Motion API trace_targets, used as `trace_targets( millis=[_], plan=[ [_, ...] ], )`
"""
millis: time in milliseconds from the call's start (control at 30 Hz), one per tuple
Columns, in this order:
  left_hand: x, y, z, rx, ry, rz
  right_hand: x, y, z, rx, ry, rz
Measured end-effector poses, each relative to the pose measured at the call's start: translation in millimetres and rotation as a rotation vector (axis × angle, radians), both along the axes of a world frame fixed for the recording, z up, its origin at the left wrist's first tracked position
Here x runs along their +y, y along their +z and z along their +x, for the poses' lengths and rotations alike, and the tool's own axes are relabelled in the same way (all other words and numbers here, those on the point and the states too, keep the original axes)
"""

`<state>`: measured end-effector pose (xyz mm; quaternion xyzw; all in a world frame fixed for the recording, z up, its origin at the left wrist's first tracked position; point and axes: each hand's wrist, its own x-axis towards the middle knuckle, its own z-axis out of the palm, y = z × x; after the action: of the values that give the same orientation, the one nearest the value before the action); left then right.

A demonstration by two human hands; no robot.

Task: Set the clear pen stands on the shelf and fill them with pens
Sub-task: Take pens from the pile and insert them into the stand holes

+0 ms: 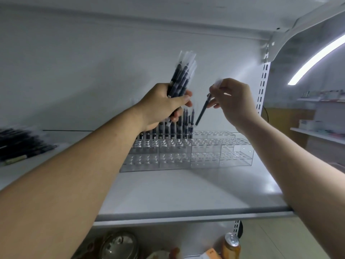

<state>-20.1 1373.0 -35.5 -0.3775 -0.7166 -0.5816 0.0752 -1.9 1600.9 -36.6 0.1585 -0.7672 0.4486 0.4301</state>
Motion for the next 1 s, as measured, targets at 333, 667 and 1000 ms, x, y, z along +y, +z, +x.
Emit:
trace_targets(
  millis=[333, 667, 1000],
  plan=[
    [0.8, -1.2, -0.5, 0.042, 0.013, -0.018, -11.1, -3.0, 5.8, -0.061, -0.021, 0.122],
    [0.0, 0.1, 2.1, 0.053, 0.008, -0.017, -18.0, -3.1, 12.2, -0.084, -0.011, 0.236],
    [-0.3, 2.8, 3.4, 0.096, -0.029, 0.016, -31.4, -9.5, 4.6, -0.167, -0.058, 0.417]
  ],
)
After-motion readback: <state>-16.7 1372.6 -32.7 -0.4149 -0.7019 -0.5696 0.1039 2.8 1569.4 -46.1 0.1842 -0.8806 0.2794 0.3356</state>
